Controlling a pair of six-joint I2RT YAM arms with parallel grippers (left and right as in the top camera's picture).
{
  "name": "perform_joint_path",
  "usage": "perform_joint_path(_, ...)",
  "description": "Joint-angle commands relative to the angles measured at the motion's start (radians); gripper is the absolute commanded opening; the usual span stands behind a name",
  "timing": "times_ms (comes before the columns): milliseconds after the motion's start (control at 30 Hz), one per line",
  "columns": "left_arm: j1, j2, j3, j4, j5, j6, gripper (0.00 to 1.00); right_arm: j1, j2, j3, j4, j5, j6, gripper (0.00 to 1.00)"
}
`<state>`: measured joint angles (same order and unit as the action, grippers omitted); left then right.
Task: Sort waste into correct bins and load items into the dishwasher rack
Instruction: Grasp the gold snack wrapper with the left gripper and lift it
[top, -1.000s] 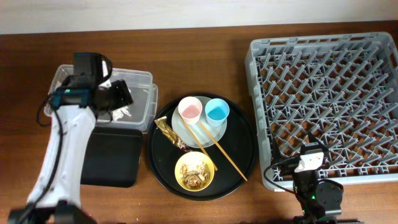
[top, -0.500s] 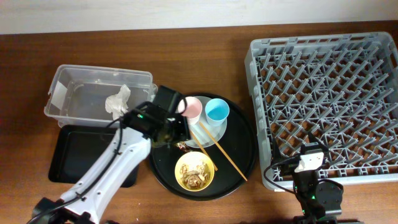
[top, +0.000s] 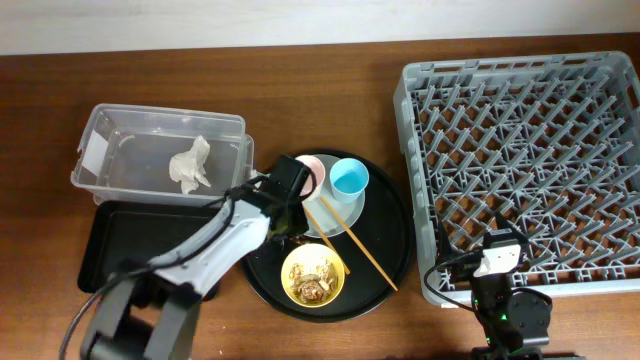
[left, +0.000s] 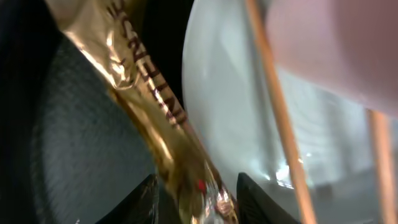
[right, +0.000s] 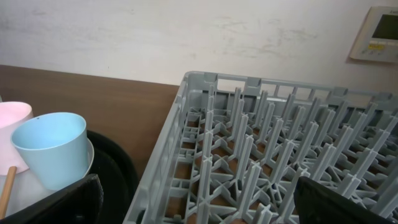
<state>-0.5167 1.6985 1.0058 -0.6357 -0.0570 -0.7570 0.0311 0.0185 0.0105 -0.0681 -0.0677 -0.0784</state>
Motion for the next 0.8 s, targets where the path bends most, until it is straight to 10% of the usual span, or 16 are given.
perform_joint_path(0, 0.002, 0.037, -0.007, 0.014, -0.011, -0.017, 0.36, -0.006, -0.006, -0.005, -0.005, 0.009, 0.007, 0.99)
perform_joint_path(267, 0.003, -0.037, -0.001, -0.002, -0.013, -0.016, 0.06, -0.006, -0.006, -0.005, -0.005, 0.009, 0.007, 0.99)
perform_joint_path(767, 0.271, -0.261, 0.212, -0.052, -0.084, 0.123, 0.01, -0.006, -0.006, -0.005, -0.005, 0.009, 0.007, 0.99)
